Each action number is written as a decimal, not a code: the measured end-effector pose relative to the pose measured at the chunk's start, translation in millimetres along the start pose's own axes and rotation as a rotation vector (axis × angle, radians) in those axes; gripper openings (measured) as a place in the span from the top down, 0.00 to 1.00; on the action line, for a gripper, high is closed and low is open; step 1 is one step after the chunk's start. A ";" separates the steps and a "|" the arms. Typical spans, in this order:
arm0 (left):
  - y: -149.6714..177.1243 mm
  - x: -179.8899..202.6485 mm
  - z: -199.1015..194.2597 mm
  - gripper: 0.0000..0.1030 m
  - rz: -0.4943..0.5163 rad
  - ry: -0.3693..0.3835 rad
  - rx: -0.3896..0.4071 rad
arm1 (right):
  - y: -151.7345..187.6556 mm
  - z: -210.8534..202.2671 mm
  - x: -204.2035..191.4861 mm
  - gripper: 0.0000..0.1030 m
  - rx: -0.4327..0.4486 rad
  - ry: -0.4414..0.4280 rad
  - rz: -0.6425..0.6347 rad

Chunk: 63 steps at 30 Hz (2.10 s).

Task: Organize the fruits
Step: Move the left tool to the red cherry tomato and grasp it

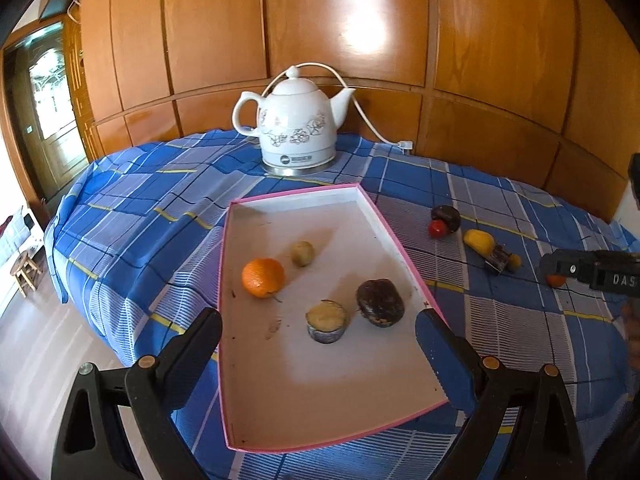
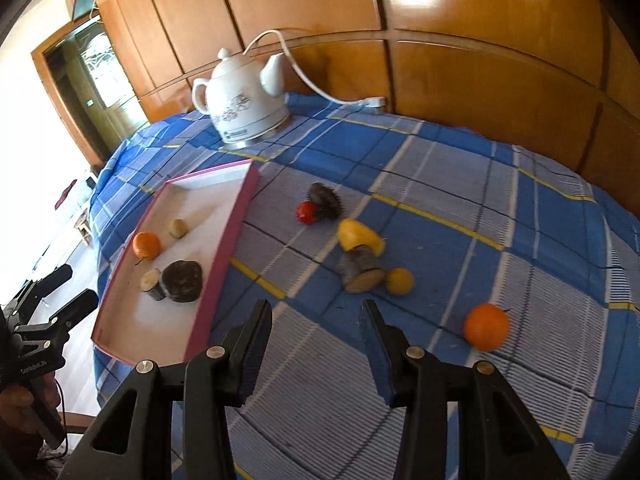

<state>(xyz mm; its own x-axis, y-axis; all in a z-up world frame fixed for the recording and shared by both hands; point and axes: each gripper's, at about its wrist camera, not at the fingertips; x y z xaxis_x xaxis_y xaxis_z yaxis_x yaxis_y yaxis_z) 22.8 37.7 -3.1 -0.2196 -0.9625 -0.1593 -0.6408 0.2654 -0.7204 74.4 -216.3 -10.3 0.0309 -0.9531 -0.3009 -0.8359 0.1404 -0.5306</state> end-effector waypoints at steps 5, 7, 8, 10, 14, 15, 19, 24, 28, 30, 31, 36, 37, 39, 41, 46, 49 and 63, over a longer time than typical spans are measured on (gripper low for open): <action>-5.0 9.2 4.6 0.07 0.030 0.025 -0.006 | -8.3 -6.6 17.8 0.56 0.010 0.042 0.001; -9.3 14.4 7.3 0.12 0.049 0.048 -0.008 | -12.5 -8.3 27.6 0.56 0.013 0.067 0.001; -11.7 16.8 9.1 0.15 0.056 0.061 -0.009 | -14.0 -8.3 31.4 0.56 0.013 0.074 0.003; -18.9 22.1 14.0 0.21 0.072 0.095 -0.013 | -18.0 -8.3 41.8 0.56 0.014 0.095 0.012; -34.5 33.4 22.8 0.33 0.122 0.136 -0.011 | -23.4 -7.1 66.7 0.56 0.016 0.128 0.041; -40.3 38.8 26.8 0.35 0.148 0.146 -0.012 | -23.5 -6.6 71.1 0.56 0.015 0.131 0.049; -57.5 54.2 45.0 0.48 0.204 0.203 -0.042 | -22.5 -2.9 93.0 0.56 0.010 0.130 0.105; -80.5 77.3 80.0 0.57 0.269 0.252 -0.098 | -26.3 -1.0 102.8 0.56 0.003 0.098 0.164; -96.5 92.4 108.1 0.63 0.294 0.276 -0.142 | -27.3 -1.3 99.0 0.56 -0.002 0.058 0.176; -103.7 102.2 122.7 0.66 0.312 0.285 -0.167 | -27.8 -0.9 96.5 0.56 -0.005 0.053 0.170; -106.2 105.8 128.2 0.66 0.321 0.292 -0.174 | -28.4 -1.0 96.0 0.56 -0.005 0.048 0.171; -113.1 123.7 162.9 0.66 0.373 0.336 -0.244 | -31.6 -4.4 93.9 0.55 0.010 0.037 0.170; -113.6 125.5 168.1 0.66 0.377 0.335 -0.251 | -32.1 -4.6 94.0 0.55 0.012 0.038 0.169; -114.8 128.0 178.7 0.66 0.383 0.324 -0.267 | -33.4 -5.6 94.1 0.55 0.017 0.037 0.171; -116.3 129.5 186.7 0.66 0.379 0.330 -0.277 | -34.3 -6.4 93.9 0.55 0.020 0.031 0.170; -120.5 136.0 200.3 0.65 0.391 0.334 -0.286 | -35.3 -7.1 92.8 0.55 0.022 0.027 0.166; -122.1 140.5 208.5 0.69 0.396 0.321 -0.287 | -35.0 -6.6 91.7 0.55 0.023 0.033 0.161; -86.8 135.6 125.5 0.74 0.304 0.438 -0.167 | -31.5 -7.8 91.3 0.56 0.031 0.070 0.148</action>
<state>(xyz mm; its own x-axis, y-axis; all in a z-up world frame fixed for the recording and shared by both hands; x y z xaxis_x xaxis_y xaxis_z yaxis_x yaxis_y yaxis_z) 141.0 -122.9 -46.9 -0.6750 -0.7375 -0.0215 -0.6013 0.5668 -0.5632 99.3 -309.8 -14.8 -0.1302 -0.9377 -0.3220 -0.8113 0.2874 -0.5091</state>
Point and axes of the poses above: each gripper's, at about its wrist camera, not at the fingertips, and z roughly the way its jaws point, x to its right, y to its underside, and after that the axes turned 11 degrees about z, right-handed
